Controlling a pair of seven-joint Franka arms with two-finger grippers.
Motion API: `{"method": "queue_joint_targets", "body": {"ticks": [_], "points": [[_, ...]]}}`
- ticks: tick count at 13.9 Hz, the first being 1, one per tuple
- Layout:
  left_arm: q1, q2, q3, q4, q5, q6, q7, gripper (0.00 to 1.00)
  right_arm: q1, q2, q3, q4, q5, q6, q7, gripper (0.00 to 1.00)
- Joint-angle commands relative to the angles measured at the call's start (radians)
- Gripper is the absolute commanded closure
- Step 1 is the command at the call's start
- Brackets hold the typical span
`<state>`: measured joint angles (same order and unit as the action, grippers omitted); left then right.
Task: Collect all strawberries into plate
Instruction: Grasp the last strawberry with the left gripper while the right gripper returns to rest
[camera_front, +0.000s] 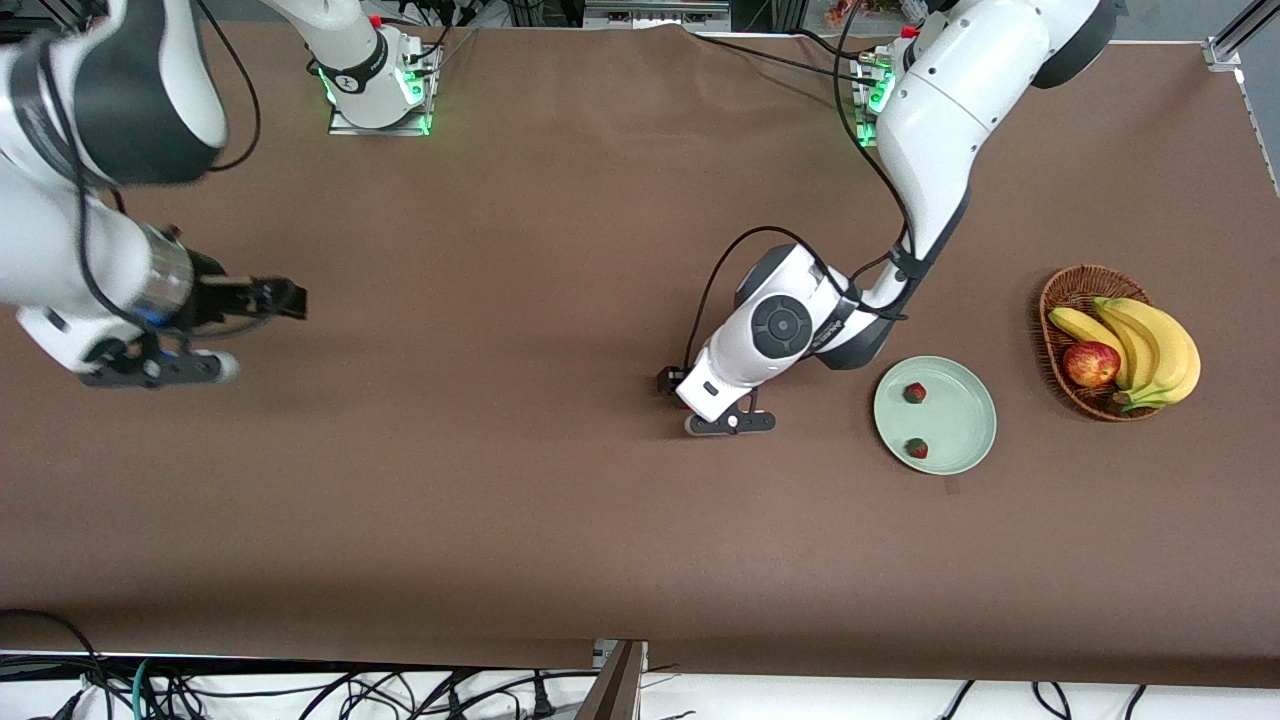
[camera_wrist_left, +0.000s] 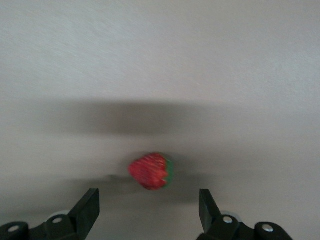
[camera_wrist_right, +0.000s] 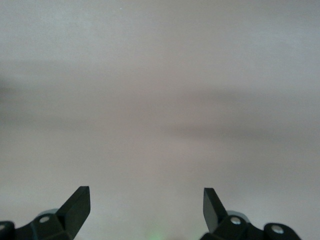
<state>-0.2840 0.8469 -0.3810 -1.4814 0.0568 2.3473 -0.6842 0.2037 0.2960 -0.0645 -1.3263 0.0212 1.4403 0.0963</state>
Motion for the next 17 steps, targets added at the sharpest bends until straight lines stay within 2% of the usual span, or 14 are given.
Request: {"method": "queue_joint_targets", "body": {"ticks": [1, 3, 6, 8, 10, 12, 13, 15, 16, 17], "points": [[-0.026, 0.023, 0.019, 0.043, -0.005, 0.041, -0.015, 0.13, -0.071, -0.162, 0.057, -0.157, -0.02, 0.003, -0.012, 0.0], [-0.026, 0.034, 0.024, 0.032, 0.015, 0.105, -0.014, 0.13, -0.098, -0.239, 0.081, -0.235, -0.029, -0.017, -0.004, 0.0], [-0.026, 0.037, 0.03, 0.015, 0.064, 0.135, -0.015, 0.15, -0.132, -0.288, 0.081, -0.225, -0.043, -0.029, -0.007, 0.0], [-0.026, 0.037, 0.031, 0.006, 0.064, 0.135, -0.014, 0.15, -0.136, -0.304, 0.08, -0.218, -0.085, -0.028, -0.006, 0.0], [-0.026, 0.037, 0.036, -0.016, 0.066, 0.135, -0.014, 0.16, -0.151, -0.304, 0.08, -0.218, -0.086, -0.023, -0.016, 0.0], [-0.023, 0.035, 0.036, -0.034, 0.075, 0.135, -0.015, 0.24, -0.151, -0.295, 0.077, -0.215, -0.083, -0.023, -0.043, 0.0], [-0.023, 0.034, 0.036, -0.04, 0.075, 0.135, -0.015, 0.32, -0.151, -0.288, 0.072, -0.211, -0.078, -0.023, -0.043, 0.0], [-0.02, 0.031, 0.036, -0.04, 0.075, 0.133, -0.015, 0.7, -0.151, -0.285, 0.071, -0.211, -0.078, -0.023, -0.043, 0.0], [-0.014, 0.028, 0.034, -0.042, 0.075, 0.132, -0.014, 0.83, -0.151, -0.284, 0.071, -0.206, -0.08, -0.021, -0.046, 0.0], [-0.011, 0.024, 0.034, -0.04, 0.075, 0.13, -0.014, 0.87, -0.151, -0.261, 0.071, -0.174, -0.078, -0.027, -0.05, 0.0]]}}
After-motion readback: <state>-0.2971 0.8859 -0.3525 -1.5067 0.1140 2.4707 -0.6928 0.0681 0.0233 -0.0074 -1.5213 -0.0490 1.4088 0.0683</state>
